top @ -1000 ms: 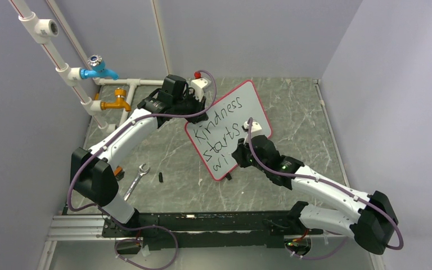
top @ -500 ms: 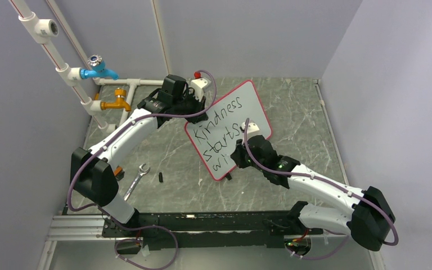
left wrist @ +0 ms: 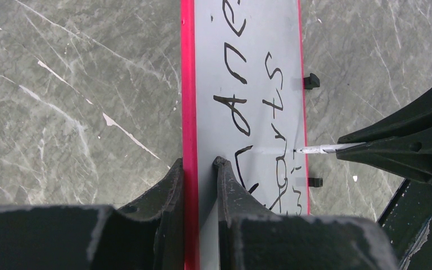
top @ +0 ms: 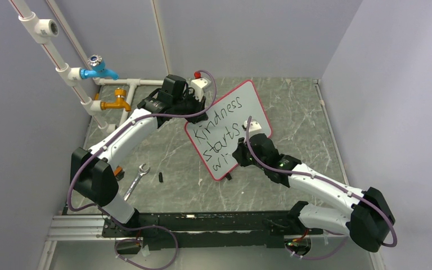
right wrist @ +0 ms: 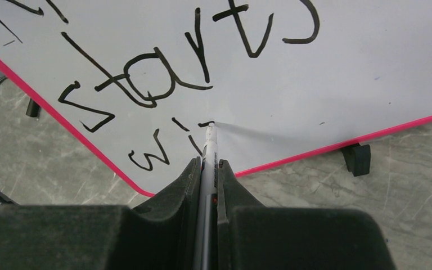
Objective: Write a sentence on the whiteboard
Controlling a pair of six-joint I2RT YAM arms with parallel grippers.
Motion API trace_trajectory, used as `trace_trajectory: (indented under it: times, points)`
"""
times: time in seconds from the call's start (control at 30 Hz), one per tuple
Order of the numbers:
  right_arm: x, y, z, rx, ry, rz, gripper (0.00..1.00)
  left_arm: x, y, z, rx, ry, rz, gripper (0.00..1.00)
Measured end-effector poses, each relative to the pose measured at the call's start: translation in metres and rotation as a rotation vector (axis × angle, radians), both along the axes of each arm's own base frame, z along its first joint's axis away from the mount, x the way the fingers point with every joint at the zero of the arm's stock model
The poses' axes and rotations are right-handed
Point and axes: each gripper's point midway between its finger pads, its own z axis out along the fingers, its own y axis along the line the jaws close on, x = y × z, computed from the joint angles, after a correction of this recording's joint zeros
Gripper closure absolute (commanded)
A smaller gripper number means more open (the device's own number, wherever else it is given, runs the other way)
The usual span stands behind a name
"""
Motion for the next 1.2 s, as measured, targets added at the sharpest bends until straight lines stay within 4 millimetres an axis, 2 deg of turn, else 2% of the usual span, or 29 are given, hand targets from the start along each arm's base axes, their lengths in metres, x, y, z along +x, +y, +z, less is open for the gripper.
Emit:
trace_trajectory:
  times: [0.43, 0.6, 1.2]
  points:
    - [0.008, -0.013, 0.009, -0.012, -0.038, -0.052, 1.0, 0.0, 0.0, 0.0, -0.001, 0.001, 0.0, 1.0]
    - [0.008, -0.012, 0.015, 0.001, -0.05, -0.052, 1.0, 0.0, 0.0, 0.0, -0.001, 0.001, 0.0, 1.0]
    - [0.01, -0.001, 0.012, 0.008, -0.028, -0.021, 1.0, 0.0, 0.0, 0.0, -0.001, 0.001, -0.001, 1.0]
